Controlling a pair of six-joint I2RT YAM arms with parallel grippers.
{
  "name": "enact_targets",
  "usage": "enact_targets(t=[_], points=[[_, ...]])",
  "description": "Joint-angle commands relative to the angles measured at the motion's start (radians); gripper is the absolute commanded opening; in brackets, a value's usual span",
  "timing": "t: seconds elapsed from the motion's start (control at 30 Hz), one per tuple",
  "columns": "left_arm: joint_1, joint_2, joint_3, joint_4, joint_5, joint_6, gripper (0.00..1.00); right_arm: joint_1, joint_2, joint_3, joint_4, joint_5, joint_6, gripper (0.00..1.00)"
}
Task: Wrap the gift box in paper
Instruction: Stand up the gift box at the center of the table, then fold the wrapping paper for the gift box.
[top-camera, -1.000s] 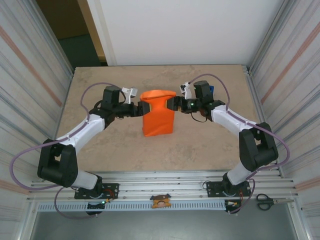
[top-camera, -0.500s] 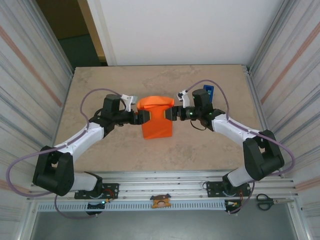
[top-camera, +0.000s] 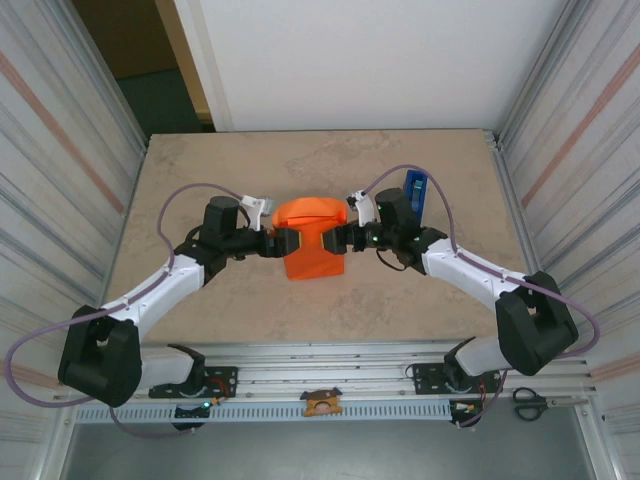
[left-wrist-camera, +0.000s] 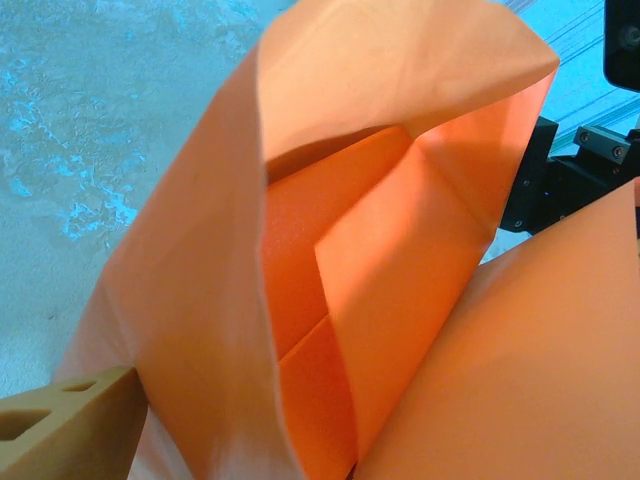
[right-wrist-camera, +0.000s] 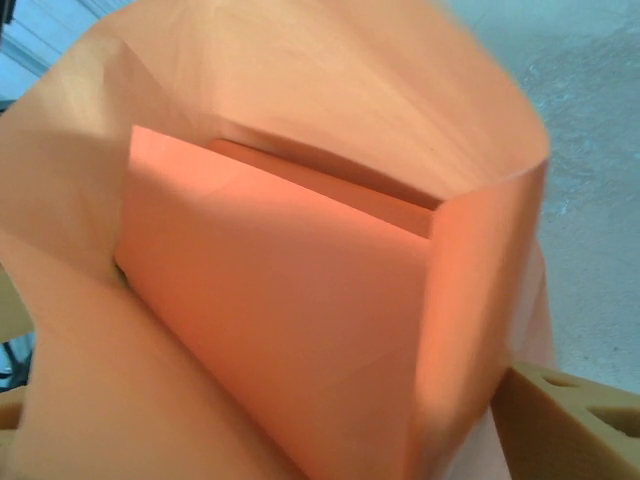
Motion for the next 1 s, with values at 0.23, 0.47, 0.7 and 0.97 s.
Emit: enact_targets(t=[0.23,0.47,0.7,0.97], points=[[-0.010,0.035,0.055,-0.035,0.015,0.037,0.82,0.032,-0.057,-0.004,0.019,0.184,-0.048,0.93],[-0.011,0.030,0.060,-0.041,-0.006,0.021,0.82,0.033,-0.064,-0.031,0.087,0.245,-0.027,0.98],[-0.011,0.017,0.054,-0.073,-0.026,0.021,0.82,0.034,0.002,0.007,0.098,0.212,-0.005,0.95],[-0.011,0.007,0.055,-0.071,-0.029,0.013,0.82,0.034,0.023,-0.018,0.122,0.228,0.037,0.89]])
